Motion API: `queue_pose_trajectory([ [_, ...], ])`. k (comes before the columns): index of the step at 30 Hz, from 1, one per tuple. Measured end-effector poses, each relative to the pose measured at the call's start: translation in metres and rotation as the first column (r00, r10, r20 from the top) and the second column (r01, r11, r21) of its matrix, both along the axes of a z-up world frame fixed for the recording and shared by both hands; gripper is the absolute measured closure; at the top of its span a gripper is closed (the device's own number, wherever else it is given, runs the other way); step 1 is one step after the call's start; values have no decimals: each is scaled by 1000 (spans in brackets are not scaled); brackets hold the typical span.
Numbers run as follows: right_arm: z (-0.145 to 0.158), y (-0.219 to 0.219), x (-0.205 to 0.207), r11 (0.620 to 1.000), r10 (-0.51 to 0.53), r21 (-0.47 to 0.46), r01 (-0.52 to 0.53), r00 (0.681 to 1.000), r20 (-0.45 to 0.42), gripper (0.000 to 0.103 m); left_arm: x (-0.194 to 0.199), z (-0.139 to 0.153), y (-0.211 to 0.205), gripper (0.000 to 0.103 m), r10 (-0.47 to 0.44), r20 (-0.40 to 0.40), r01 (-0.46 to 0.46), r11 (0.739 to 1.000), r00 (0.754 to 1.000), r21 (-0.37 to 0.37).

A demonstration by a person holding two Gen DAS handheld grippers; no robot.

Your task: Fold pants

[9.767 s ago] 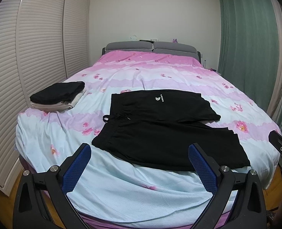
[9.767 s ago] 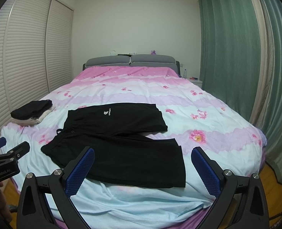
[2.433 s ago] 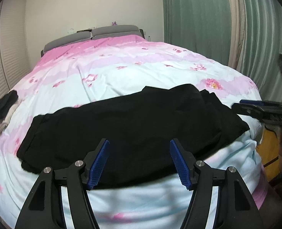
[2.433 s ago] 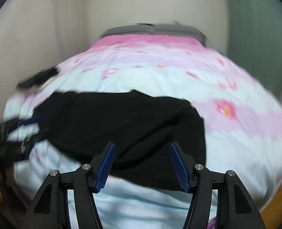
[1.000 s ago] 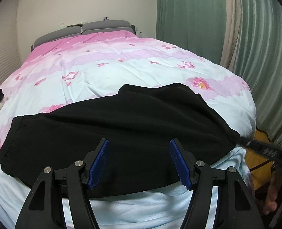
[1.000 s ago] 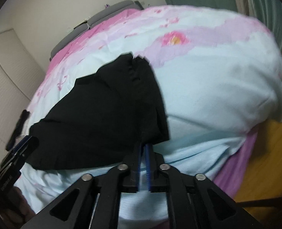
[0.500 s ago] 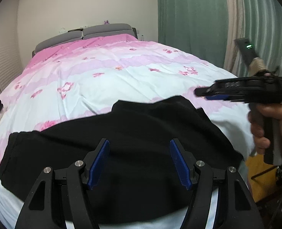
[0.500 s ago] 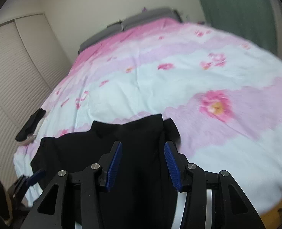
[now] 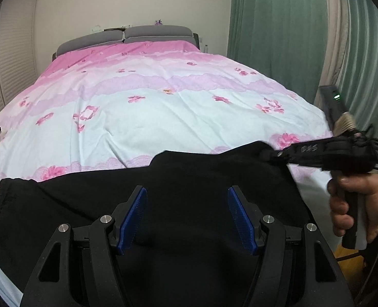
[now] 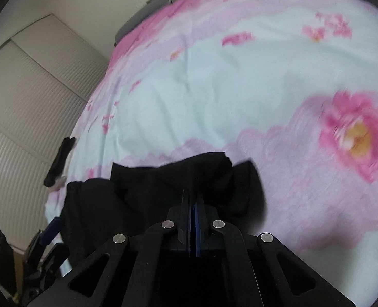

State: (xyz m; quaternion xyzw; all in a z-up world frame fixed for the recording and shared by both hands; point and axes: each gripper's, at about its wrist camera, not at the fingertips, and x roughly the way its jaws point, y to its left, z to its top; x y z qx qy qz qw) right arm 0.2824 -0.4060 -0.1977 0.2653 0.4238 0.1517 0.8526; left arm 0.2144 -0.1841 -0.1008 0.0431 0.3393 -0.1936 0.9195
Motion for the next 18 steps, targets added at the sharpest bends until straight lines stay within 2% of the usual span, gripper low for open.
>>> queue_pose_trajectory([
  [3, 15, -9, -7, 998, -58, -35, 60, 997, 55, 100, 4, 0, -5, 38, -4, 6, 4, 1000, 1000, 0],
  [7, 33, -10, -12, 984, -86, -148, 103, 989, 117, 100, 8, 0, -11, 38, -9, 4, 9, 1000, 1000, -7],
  [11, 15, -6, 2, 984, -50, -167, 54, 998, 31, 100, 6, 3, -11, 38, -23, 12, 23, 1000, 1000, -5],
  [13, 13, -10, -3, 988, -59, -143, 62, 998, 29, 91, 3, 5, -11, 38, -36, 24, 36, 999, 999, 9],
  [15, 20, -18, -22, 983, -109, -143, 116, 992, 56, 62, 1, 8, -11, 38, -53, 30, 53, 998, 998, 15],
  [18, 34, -27, -64, 970, -187, -141, 200, 977, 100, 60, -8, 13, -10, 38, -100, 39, 99, 995, 994, 13],
])
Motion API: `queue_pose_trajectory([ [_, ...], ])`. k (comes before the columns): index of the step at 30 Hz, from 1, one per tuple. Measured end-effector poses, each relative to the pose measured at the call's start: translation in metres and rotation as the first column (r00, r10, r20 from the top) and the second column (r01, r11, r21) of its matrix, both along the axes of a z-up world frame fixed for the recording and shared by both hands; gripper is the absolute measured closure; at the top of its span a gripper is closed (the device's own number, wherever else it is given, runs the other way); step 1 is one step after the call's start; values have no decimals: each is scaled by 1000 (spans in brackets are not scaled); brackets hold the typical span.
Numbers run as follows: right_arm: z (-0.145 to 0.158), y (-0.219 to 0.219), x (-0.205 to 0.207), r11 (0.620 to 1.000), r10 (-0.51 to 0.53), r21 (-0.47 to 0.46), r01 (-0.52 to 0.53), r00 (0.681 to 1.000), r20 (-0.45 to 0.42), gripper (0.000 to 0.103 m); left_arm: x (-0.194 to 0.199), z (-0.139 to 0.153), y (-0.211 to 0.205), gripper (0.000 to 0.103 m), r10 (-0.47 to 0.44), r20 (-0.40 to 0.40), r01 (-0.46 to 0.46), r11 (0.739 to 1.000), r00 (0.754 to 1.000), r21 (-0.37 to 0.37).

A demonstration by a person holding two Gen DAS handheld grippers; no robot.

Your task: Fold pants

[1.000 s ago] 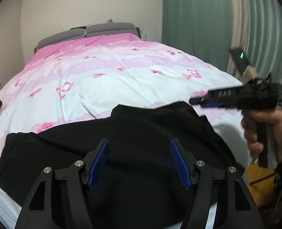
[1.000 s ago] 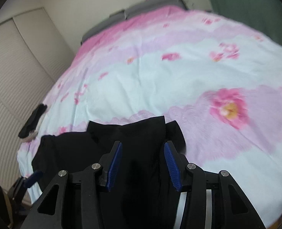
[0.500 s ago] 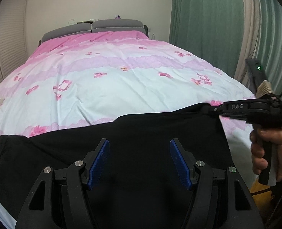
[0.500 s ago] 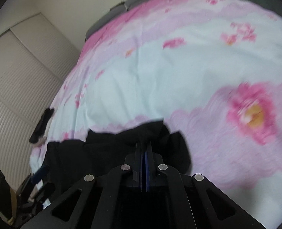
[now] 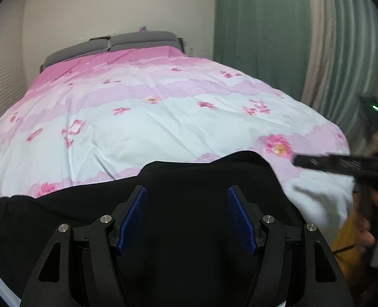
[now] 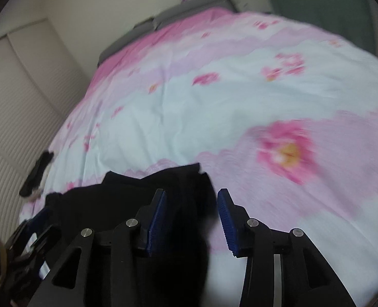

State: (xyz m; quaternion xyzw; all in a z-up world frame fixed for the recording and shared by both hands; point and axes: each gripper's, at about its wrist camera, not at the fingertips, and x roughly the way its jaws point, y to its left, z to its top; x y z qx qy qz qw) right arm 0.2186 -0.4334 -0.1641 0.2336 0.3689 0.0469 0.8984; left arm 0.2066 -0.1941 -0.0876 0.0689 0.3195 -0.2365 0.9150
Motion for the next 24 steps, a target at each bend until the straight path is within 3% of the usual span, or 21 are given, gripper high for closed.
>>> queue_pose_trajectory([
  [4, 7, 6, -82, 995, -84, 59, 85, 996, -22, 60, -23, 4, -2, 38, -65, 36, 63, 997, 997, 43],
  [8, -12, 30, -139, 985, -97, 128, 114, 987, -130, 60, -46, 1, 2, 38, -96, 40, 93, 993, 995, 73],
  [12, -42, 34, -151, 952, -93, 269, 144, 977, -194, 61, -58, -5, 12, 38, -86, 37, 82, 993, 996, 89],
  [16, -60, 31, -144, 897, -100, 408, 170, 977, -188, 66, -58, -9, 23, 38, -52, 14, 51, 995, 999, 81],
  [17, -63, 30, -139, 894, -99, 417, 166, 979, -177, 87, -57, -9, 26, 38, -43, 9, 43, 996, 999, 74],
  [20, -62, 32, -140, 892, -115, 416, 178, 978, -172, 92, -58, -7, 29, 38, -33, 6, 33, 998, 999, 62],
  [24, -35, 42, -155, 934, -155, 307, 182, 982, -112, 95, -62, -4, 25, 38, -52, 20, 50, 997, 998, 59],
])
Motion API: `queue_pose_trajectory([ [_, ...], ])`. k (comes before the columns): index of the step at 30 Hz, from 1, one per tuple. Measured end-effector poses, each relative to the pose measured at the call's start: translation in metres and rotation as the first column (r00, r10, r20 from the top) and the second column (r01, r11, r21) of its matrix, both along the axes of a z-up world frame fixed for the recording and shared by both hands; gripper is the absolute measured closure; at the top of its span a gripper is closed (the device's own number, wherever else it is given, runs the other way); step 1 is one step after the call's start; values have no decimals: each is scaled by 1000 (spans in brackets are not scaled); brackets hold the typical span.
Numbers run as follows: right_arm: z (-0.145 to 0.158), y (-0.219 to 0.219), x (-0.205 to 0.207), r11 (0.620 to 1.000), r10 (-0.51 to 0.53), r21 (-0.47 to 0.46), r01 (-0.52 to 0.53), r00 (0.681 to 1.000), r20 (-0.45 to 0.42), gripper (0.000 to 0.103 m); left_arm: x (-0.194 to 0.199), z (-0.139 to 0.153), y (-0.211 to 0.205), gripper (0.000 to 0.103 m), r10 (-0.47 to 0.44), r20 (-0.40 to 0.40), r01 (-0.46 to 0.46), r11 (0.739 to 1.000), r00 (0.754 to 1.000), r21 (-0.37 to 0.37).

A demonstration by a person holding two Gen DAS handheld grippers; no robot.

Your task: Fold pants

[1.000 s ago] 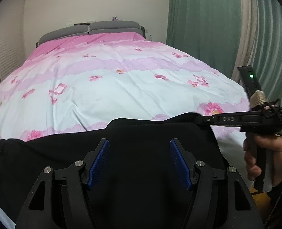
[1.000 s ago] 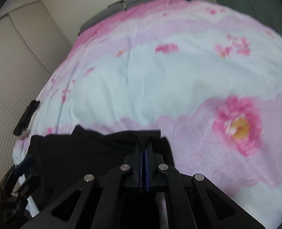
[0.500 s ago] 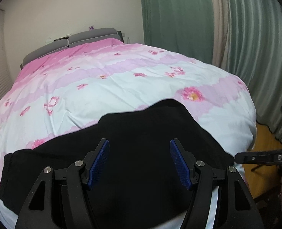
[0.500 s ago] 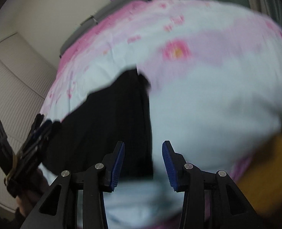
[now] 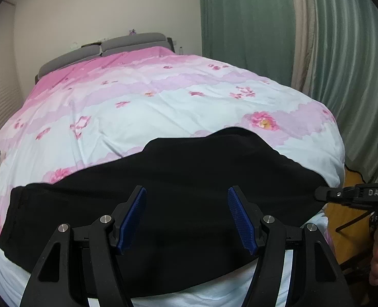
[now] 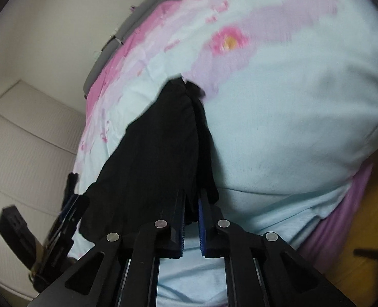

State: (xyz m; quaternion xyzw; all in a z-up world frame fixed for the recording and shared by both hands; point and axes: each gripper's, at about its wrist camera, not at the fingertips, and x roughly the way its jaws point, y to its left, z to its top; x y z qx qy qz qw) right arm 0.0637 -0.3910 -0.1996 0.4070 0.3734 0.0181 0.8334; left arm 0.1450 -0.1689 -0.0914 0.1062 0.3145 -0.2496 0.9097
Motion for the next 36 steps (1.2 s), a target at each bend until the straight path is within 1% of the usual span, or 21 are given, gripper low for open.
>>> queue_pose_trajectory([
  [2, 14, 6, -10, 997, -17, -79, 19, 999, 27, 96, -2, -2, -3, 38, -9, 0, 9, 1000, 1000, 4],
  [3, 14, 7, -11, 996, -19, -91, 21, 1000, 24, 96, -1, -3, -3, 38, -12, -4, 12, 1000, 1000, 4],
  [4, 10, 8, -10, 996, -6, -94, 6, 1000, -2, 96, -2, -5, -4, 38, -13, -8, 13, 1000, 1000, 5],
  [7, -13, 2, -3, 999, 24, -30, -26, 997, -77, 92, -2, -11, -3, 38, -9, -18, 9, 1000, 1000, 13],
  [8, -12, -1, -1, 999, 24, -36, -28, 996, -90, 88, -2, -11, -2, 38, -5, -20, 5, 1000, 1000, 12],
  [10, 3, -6, -2, 989, 3, -145, -14, 997, -78, 80, 0, -12, 2, 38, 9, -21, -9, 1000, 1000, 8],
  [12, 25, -6, 2, 963, 3, -270, -14, 999, -40, 70, 5, -11, 4, 38, 37, -19, -37, 999, 999, 4],
  [14, 54, -8, 22, 944, 112, -315, -96, 993, 33, 70, 13, -8, 9, 38, 81, -14, -82, 997, 997, -6],
  [16, 80, -2, 55, 913, 228, -359, -194, 972, 56, 70, 24, -3, 16, 37, 136, -8, -136, 990, 991, -27],
  [19, 107, 22, 111, 847, 414, -389, -363, 909, 55, 70, 44, 6, 30, 28, 217, 9, -216, 974, 976, -61],
  [20, 112, 35, 143, 800, 503, -398, -449, 863, 38, 70, 52, 8, 36, 28, 243, 14, -242, 968, 970, -69],
  [22, 112, 55, 181, 734, 601, -397, -552, 800, -1, 70, 67, 9, 47, 27, 283, 14, -282, 957, 959, -76],
  [23, 106, 70, 214, 683, 664, -374, -628, 746, -39, 70, 75, 9, 52, 27, 301, 8, -300, 951, 953, -77],
  [24, 100, 80, 235, 651, 698, -351, -673, 713, -71, 70, 85, 8, 59, 27, 325, 1, -324, 943, 946, -82],
  [25, 95, 87, 250, 629, 718, -333, -702, 689, -97, 70, 90, 7, 65, 27, 339, -4, -338, 937, 941, -86],
  [26, 85, 100, 275, 588, 752, -298, -752, 644, -140, 70, 96, 6, 71, 27, 355, -10, -354, 930, 935, -94],
  [29, 60, 127, 329, 496, 797, -258, -829, 553, -243, 70, 111, 1, 88, 27, 394, -25, -394, 912, 919, -112],
  [31, 41, 138, 345, 460, 795, -252, -851, 522, -309, 70, 119, -5, 95, 27, 404, -38, -406, 906, 914, -117],
  [34, 21, 144, 364, 428, 809, -179, -886, 464, -361, 70, 127, -14, 103, 27, 411, -56, -414, 902, 910, -119],
  [35, 15, 146, 368, 413, 816, -159, -896, 442, -373, 72, 129, -16, 104, 27, 411, -63, -415, 902, 910, -119],
  [36, 10, 147, 371, 411, 819, -149, -899, 436, -372, 101, 132, -20, 107, 27, 410, -72, -416, 901, 909, -122],
])
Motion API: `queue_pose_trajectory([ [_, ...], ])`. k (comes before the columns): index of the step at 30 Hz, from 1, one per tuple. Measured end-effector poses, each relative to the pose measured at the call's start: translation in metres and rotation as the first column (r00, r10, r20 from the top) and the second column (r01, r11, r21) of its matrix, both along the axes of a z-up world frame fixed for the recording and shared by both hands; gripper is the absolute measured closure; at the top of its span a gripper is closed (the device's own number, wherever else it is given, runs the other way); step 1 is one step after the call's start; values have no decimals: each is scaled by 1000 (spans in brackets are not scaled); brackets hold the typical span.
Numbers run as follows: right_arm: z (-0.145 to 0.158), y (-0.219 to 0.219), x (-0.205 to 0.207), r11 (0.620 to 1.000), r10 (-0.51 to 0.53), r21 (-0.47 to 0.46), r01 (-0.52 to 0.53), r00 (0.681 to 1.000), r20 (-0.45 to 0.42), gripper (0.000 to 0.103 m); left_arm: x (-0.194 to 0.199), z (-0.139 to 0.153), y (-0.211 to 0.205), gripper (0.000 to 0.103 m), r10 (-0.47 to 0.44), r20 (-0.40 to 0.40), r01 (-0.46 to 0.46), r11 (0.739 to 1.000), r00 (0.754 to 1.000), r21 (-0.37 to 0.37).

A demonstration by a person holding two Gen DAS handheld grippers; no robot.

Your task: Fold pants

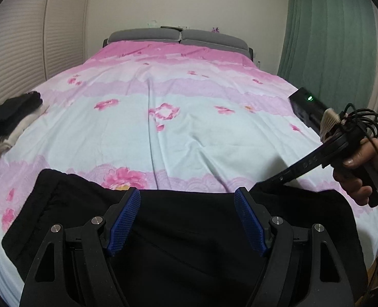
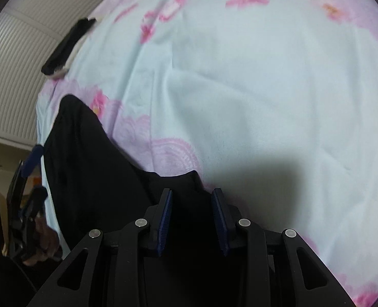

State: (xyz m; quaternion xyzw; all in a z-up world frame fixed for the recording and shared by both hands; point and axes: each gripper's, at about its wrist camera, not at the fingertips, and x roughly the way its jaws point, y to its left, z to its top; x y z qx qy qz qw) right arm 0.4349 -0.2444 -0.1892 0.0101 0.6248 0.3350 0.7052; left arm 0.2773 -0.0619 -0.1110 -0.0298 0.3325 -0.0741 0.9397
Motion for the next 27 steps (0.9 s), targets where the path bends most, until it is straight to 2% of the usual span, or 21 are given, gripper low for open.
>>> queue_pose_trajectory([
  [2, -1, -1, 1, 996, -8, 92, 9, 1000, -11, 100, 1, -2, 2, 27, 2, -7, -2, 1000, 1000, -6],
  [3, 3, 0, 0, 993, -4, 114, 3, 1000, 13, 100, 2, -3, 4, 27, 3, -8, -4, 1000, 1000, -8],
  [6, 17, -8, 0, 991, -63, 126, 54, 995, 75, 100, 4, -2, 6, 27, 12, 1, -12, 1000, 1000, -16],
  [8, 26, -27, 5, 982, -145, 138, 128, 982, 118, 100, 4, -2, 6, 27, 14, 8, -14, 1000, 1000, -14],
  [10, 27, -37, 10, 970, -200, 163, 180, 973, 114, 100, 5, -1, 5, 27, 13, 13, -13, 1000, 1000, -6],
  [16, 9, -32, 14, 962, -268, 109, 252, 948, 172, 100, 2, 0, 4, 27, 10, 10, -10, 1000, 1000, 18],
  [19, 12, -29, 13, 960, -274, 109, 257, 944, 186, 91, -3, 4, 6, 27, 9, 14, -10, 999, 1000, 32],
  [20, 16, -31, 12, 960, -274, 110, 257, 943, 187, 80, -5, 6, 7, 27, 10, 16, -11, 999, 1000, 33],
  [21, 23, -36, 8, 956, -289, 115, 270, 934, 208, 73, -8, 8, 9, 27, 12, 19, -12, 999, 1000, 33],
  [25, 57, -65, -16, 929, -370, 122, 350, 881, 296, 72, -22, 16, 10, 27, 11, 35, -12, 999, 999, 36],
  [27, 80, -87, -43, 905, -422, 111, 412, 829, 367, 67, -32, 20, 11, 27, 3, 49, -5, 999, 999, 45],
])
